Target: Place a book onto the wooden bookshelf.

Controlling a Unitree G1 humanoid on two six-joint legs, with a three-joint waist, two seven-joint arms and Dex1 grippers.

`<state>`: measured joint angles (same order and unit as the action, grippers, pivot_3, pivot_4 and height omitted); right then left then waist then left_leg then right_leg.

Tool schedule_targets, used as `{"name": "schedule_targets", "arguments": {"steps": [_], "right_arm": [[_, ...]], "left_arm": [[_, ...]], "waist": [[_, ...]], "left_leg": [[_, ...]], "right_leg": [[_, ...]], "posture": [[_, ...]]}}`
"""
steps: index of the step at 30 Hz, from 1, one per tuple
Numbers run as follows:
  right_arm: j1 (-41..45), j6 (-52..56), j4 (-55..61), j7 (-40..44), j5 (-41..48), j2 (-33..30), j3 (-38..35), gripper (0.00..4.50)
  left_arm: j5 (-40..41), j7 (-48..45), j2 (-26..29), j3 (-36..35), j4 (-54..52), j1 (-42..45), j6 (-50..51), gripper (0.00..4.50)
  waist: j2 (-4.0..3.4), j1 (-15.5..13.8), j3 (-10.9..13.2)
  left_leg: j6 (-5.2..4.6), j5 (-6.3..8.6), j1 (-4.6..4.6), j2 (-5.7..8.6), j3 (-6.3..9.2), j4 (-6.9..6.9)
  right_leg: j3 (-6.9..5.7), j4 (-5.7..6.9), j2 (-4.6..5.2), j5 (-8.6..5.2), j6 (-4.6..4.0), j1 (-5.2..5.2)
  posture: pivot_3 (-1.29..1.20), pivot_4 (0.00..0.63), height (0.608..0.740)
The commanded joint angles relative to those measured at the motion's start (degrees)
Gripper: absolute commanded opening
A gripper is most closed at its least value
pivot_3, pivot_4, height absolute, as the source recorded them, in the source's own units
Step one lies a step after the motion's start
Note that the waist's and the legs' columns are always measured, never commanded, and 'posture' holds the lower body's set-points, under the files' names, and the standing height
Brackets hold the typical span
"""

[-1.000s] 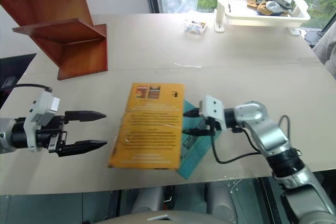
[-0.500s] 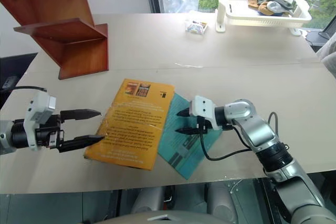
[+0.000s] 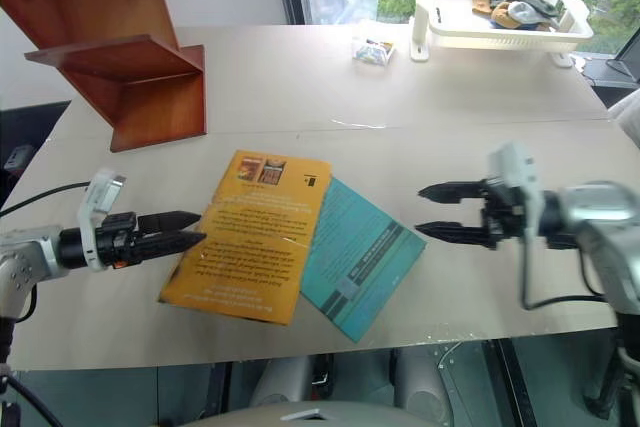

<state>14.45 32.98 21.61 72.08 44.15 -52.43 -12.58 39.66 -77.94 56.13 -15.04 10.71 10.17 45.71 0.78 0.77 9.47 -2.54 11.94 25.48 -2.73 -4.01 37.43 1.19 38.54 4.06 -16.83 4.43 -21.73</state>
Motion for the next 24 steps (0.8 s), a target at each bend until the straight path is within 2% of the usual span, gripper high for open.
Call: {"name": "schedule_targets", "arguments": {"steps": [1,6,12,13,14,18,20,22,24], "right_arm": [[-0.6,7.0,4.9,-0.5,11.4,-4.3,-9.8,2.59],[-1.1,10.0,5.0,-0.7,16.8,-7.3,-16.0,2.59],[-3.0,8.8,4.2,1.8,16.8,-8.5,-18.5,2.59],[-3.1,8.7,4.1,2.1,17.0,-8.6,-18.7,2.65],[-3.3,8.7,4.2,2.2,17.3,-8.4,-18.8,2.65],[-4.7,7.2,4.4,3.2,16.3,-8.2,-18.8,2.65],[-5.4,6.4,4.0,4.0,15.8,-8.1,-19.1,2.65],[-6.1,5.3,3.4,5.1,15.0,-8.1,-19.2,2.65],[-6.4,4.5,2.6,6.0,14.3,-8.3,-19.1,2.65]], "left_arm": [[1.4,-3.2,0.1,2.2,4.3,3.4,4.6,4.50],[0.4,-6.6,0.0,7.0,8.1,7.3,8.6,4.50],[0.5,-9.1,-0.7,10.0,10.7,10.3,11.7,4.50],[0.5,-9.1,-0.9,10.2,10.9,10.6,12.0,3.97],[0.7,-9.1,-1.3,10.1,11.1,10.9,12.4,3.84],[1.5,-8.9,-2.0,9.5,10.8,10.9,13.5,1.75],[2.0,-8.6,-2.1,9.0,10.3,10.7,13.9,0.87],[2.8,-8.1,-2.1,8.2,9.8,10.3,14.4,0.47],[3.4,-7.5,-1.9,6.9,8.8,9.2,14.3,0.41]], "waist": [[0.03,0.0,0.0],[0.06,-0.1,0.0],[0.06,-0.2,0.0],[0.06,-0.2,0.0],[0.06,-0.2,0.0],[0.07,-0.1,0.0],[0.07,-0.1,0.0],[0.07,-0.2,0.0],[0.07,-0.2,0.0]], "left_leg": [[0.00,0.00,-0.01,-0.01,0.00,0.00],[0.00,0.00,0.00,-0.02,0.01,0.00],[-0.01,0.00,0.03,-0.01,0.03,0.00],[-0.01,0.00,0.03,-0.01,0.03,0.00],[-0.01,0.00,0.03,-0.01,0.03,0.00],[-0.02,0.00,0.04,-0.01,0.04,0.00],[-0.02,0.00,0.04,-0.01,0.04,0.00],[-0.02,0.00,0.04,-0.01,0.04,0.00],[-0.02,0.00,0.04,-0.01,0.05,0.01]], "right_leg": [[0.00,-0.01,0.00,0.00,0.00,0.00],[0.00,-0.01,0.01,0.00,0.00,0.00],[0.01,-0.03,0.02,0.00,0.00,0.00],[0.01,-0.03,0.02,0.00,0.00,-0.01],[0.01,-0.03,0.02,0.00,0.00,-0.01],[0.02,-0.03,0.02,0.00,0.00,-0.01],[0.02,-0.03,0.02,0.00,0.00,-0.01],[0.02,-0.03,0.02,0.00,0.00,-0.01],[0.01,-0.03,0.03,0.00,0.00,0.00]], "posture": [[0.00,0.150,0.740],[0.00,0.150,0.740],[0.00,0.150,0.740],[0.00,0.150,0.740],[0.00,0.150,0.740],[0.00,0.150,0.740],[0.00,0.150,0.740],[0.00,0.150,0.740],[0.00,0.150,0.740]]}}
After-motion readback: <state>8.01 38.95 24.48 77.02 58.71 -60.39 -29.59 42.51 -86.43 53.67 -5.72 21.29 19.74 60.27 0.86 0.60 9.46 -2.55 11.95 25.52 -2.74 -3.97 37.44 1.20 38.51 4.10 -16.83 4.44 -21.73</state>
